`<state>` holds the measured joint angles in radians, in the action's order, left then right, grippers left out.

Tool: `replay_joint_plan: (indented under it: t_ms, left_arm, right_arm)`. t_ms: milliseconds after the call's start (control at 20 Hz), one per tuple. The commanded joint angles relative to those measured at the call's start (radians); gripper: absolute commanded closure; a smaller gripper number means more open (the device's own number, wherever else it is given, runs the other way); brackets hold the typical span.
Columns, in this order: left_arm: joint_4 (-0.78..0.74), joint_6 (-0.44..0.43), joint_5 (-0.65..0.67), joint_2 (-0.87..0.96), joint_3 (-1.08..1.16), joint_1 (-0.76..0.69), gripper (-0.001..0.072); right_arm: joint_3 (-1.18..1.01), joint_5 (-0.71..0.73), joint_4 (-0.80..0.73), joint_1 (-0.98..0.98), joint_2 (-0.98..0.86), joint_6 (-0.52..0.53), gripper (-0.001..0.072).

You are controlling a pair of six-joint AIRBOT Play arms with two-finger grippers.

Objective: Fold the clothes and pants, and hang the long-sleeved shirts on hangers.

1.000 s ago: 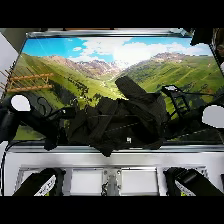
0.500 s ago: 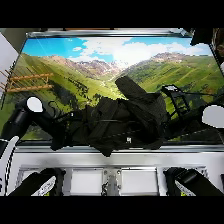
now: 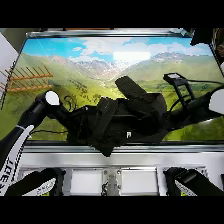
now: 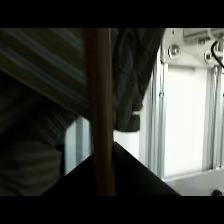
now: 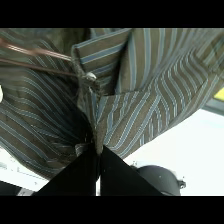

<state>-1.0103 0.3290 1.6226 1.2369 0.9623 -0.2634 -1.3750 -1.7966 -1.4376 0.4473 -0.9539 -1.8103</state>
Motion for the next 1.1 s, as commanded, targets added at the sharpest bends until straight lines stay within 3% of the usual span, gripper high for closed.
replay_joint_plan:
  t_ms: [0, 350, 1050]
  left_arm:
    - [0.044, 0.000, -0.014, 0.063, 0.089, -0.045, 0.0701]
    - [0.082, 0.000, -0.063, 0.086, 0.135, -0.101, 0.0701]
    - [0.124, 0.000, -0.115, 0.086, 0.103, -0.100, 0.0700]
  right_arm:
    - [-0.153, -0.030, -0.003, 0.000, -0.089, 0.001, 0.0696]
    - [-0.353, -0.020, -0.003, 0.003, -0.198, 0.024, 0.0696]
    - [-0.361, 0.203, 0.001, 0.243, -0.257, -0.050, 0.0696]
